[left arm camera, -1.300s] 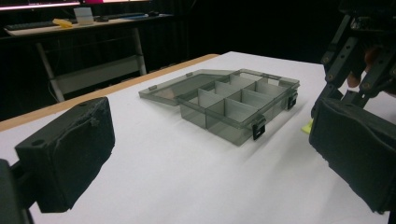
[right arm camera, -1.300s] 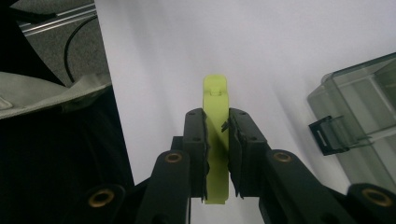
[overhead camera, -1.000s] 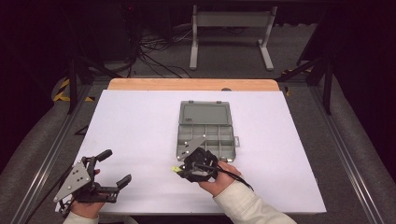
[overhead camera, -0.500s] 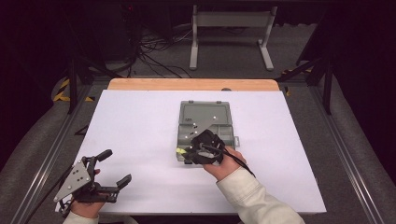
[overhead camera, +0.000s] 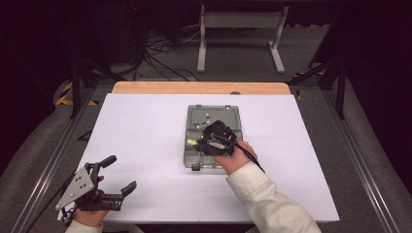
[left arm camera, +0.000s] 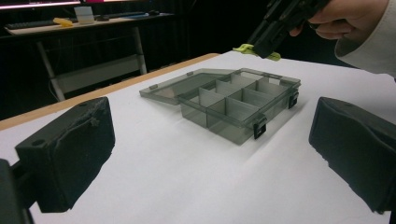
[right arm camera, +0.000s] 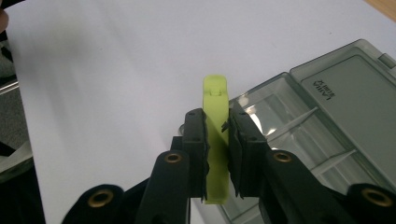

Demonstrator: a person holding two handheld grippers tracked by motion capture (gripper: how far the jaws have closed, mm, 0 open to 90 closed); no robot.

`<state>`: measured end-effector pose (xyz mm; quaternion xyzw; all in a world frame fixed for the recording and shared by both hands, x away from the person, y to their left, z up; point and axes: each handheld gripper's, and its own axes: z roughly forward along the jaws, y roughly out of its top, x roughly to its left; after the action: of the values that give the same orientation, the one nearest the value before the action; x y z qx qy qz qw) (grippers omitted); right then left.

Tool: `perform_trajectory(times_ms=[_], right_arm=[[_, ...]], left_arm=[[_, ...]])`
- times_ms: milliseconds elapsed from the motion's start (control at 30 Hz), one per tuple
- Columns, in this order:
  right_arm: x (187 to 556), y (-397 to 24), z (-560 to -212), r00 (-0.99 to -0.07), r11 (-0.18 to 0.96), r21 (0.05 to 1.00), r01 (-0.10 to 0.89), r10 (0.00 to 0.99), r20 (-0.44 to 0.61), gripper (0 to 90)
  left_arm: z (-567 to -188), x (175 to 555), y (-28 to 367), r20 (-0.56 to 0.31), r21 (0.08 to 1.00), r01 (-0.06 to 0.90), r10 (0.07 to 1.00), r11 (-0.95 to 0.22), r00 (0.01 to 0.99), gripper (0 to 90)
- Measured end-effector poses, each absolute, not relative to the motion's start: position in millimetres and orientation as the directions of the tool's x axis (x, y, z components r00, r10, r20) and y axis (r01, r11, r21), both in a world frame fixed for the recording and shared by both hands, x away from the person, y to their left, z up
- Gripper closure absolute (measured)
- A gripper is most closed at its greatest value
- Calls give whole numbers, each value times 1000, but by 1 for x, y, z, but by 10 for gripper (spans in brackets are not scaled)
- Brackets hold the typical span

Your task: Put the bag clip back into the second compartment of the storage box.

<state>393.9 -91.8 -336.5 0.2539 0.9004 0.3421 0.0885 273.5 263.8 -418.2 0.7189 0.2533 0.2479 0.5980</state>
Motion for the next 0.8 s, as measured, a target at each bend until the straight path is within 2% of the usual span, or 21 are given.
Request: perform_trajectory(times_ms=[800], right_arm=[[445, -106, -354, -773, 572, 662, 485, 634, 18, 780]], left_arm=[[-418, 274, 264, 52, 984, 73, 658, -161, 751, 8]])
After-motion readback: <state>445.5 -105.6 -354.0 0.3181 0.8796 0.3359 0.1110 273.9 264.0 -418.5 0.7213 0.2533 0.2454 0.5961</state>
